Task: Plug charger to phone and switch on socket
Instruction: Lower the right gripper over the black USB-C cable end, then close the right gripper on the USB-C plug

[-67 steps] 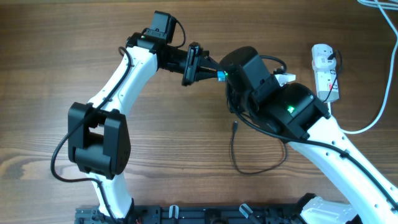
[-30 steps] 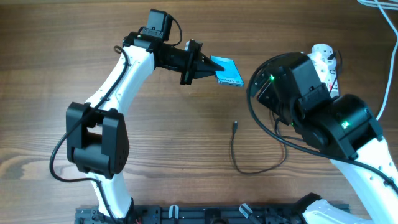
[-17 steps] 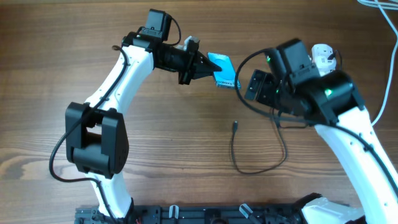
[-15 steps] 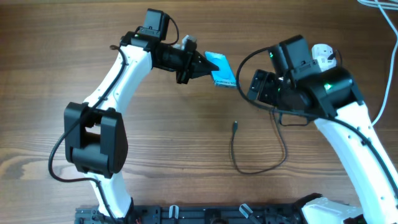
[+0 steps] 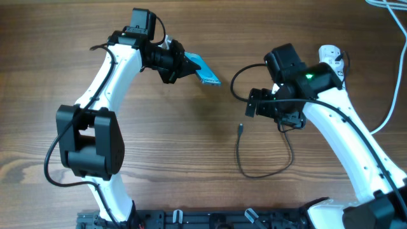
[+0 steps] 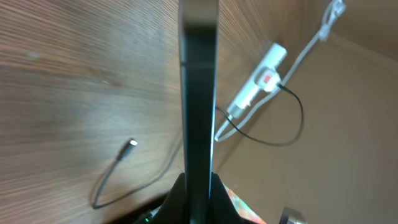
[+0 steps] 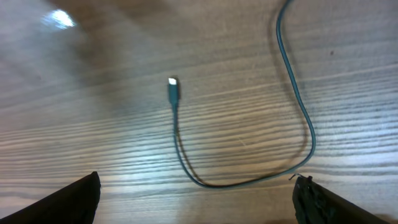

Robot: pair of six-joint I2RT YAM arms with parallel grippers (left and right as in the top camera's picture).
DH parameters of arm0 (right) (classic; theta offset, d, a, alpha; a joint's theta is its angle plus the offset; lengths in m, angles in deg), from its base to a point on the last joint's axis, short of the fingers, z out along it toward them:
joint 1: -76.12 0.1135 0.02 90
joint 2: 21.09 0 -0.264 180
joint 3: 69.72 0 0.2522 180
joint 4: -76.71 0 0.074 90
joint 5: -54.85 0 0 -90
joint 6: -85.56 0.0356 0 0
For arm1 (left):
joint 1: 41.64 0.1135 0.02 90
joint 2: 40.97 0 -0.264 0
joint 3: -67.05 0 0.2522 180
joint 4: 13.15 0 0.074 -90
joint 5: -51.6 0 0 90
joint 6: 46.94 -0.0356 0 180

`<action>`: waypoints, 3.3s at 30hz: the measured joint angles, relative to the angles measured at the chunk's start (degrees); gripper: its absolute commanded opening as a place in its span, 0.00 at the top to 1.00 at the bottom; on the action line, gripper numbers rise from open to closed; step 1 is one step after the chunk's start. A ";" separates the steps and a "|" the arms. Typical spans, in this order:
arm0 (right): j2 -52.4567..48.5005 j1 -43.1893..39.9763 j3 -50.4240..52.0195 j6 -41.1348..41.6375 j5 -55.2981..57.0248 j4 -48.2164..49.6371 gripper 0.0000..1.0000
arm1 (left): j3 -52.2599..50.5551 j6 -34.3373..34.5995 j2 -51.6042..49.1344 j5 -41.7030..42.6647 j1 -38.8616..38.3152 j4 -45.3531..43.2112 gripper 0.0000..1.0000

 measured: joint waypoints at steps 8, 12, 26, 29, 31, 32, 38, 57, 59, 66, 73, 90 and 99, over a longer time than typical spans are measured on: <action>-4.52 3.45 1.95 0.70 -0.42 3.21 0.01 | 0.00 -1.05 0.00 -4.52 0.00 0.31 0.96; -5.18 5.81 2.05 1.14 -0.55 5.05 0.11 | 0.00 -2.38 0.00 -7.82 0.22 2.38 0.96; -5.18 7.15 2.05 5.66 0.37 6.38 0.40 | 0.00 -5.60 0.00 -14.62 5.86 8.41 0.96; -5.64 9.40 2.05 6.78 1.86 6.38 0.40 | 0.00 -5.79 0.00 -14.93 5.86 8.41 0.96; -7.61 11.26 2.05 7.93 3.21 6.43 0.40 | 0.00 -5.81 0.00 -15.28 5.86 8.41 0.96; -8.81 11.67 2.05 8.22 3.54 6.45 0.40 | 0.00 -5.86 0.00 -15.30 5.86 8.41 0.96; -16.50 11.80 2.12 9.09 4.57 8.17 0.53 | 0.00 -5.97 0.00 -15.50 5.86 8.41 0.96; -18.25 11.80 8.55 7.82 2.78 17.57 0.53 | 0.00 -5.99 0.00 -15.87 5.86 8.85 0.96; -18.25 11.80 10.49 7.82 2.49 18.47 0.55 | 0.00 -5.97 0.00 -15.91 5.86 8.85 0.96; -18.25 11.80 12.70 7.87 2.21 22.80 0.62 | 0.00 -5.99 0.00 -15.91 5.86 8.85 0.96; -18.25 11.80 14.47 8.31 1.79 22.95 0.64 | 0.00 -5.99 0.00 -15.91 5.86 8.85 0.96; -18.14 12.17 16.44 8.70 1.62 26.77 0.69 | 0.00 -5.99 0.00 -15.91 5.86 8.83 0.96; -17.64 12.17 17.11 9.42 1.62 27.87 0.79 | 0.00 -5.99 0.00 -15.91 5.86 8.85 0.96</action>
